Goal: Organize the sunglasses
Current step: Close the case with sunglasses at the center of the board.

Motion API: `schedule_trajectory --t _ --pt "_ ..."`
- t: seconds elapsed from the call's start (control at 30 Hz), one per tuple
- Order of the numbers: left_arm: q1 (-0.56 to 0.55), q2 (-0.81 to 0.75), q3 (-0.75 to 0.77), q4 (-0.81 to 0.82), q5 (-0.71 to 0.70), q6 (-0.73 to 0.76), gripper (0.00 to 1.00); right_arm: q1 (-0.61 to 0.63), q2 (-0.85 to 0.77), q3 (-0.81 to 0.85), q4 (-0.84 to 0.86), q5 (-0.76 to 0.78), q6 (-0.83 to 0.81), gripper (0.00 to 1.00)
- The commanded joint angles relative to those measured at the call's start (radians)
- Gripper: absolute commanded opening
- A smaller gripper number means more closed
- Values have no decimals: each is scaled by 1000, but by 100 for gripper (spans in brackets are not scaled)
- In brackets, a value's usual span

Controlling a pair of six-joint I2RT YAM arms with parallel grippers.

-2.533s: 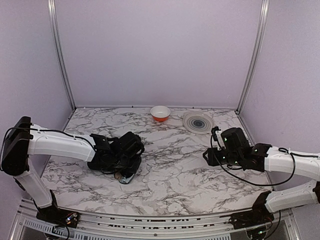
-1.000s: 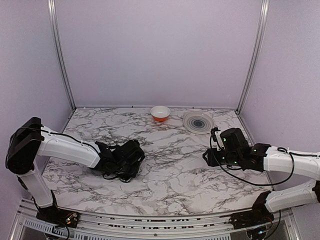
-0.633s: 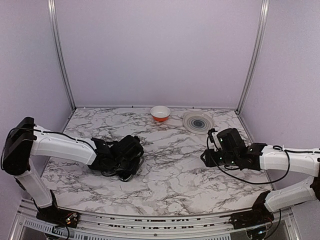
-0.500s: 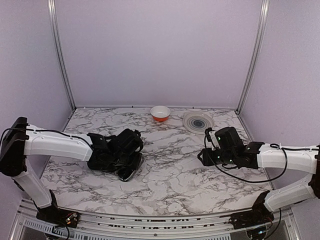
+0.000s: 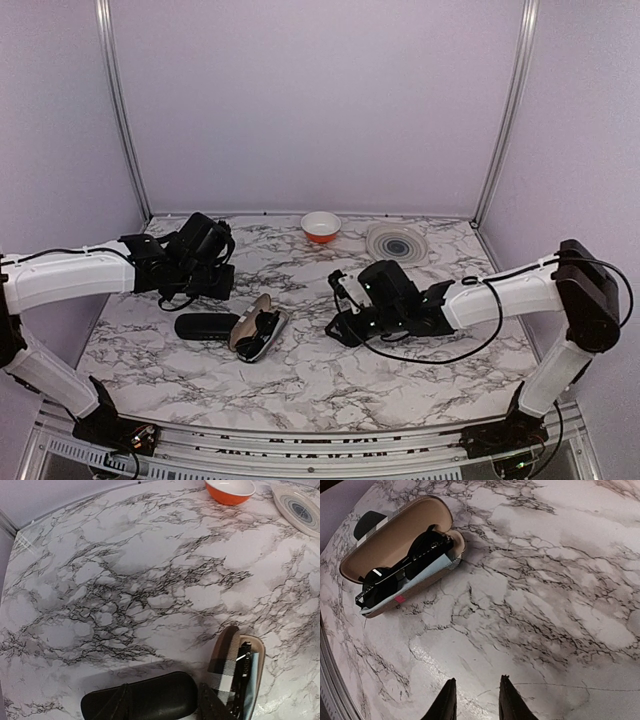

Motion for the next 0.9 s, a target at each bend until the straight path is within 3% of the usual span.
schedule_trajectory --t 0.0,0.47,0.87 --pt "72 20 -52 -42 53 66 44 55 148 133 30 -65 -24 26" --pt "87 150 -63 16 235 92 39 111 424 361 25 -139 -28 5" --pt "17 208 -50 48 317 78 38 113 507 404 75 -172 -10 0"
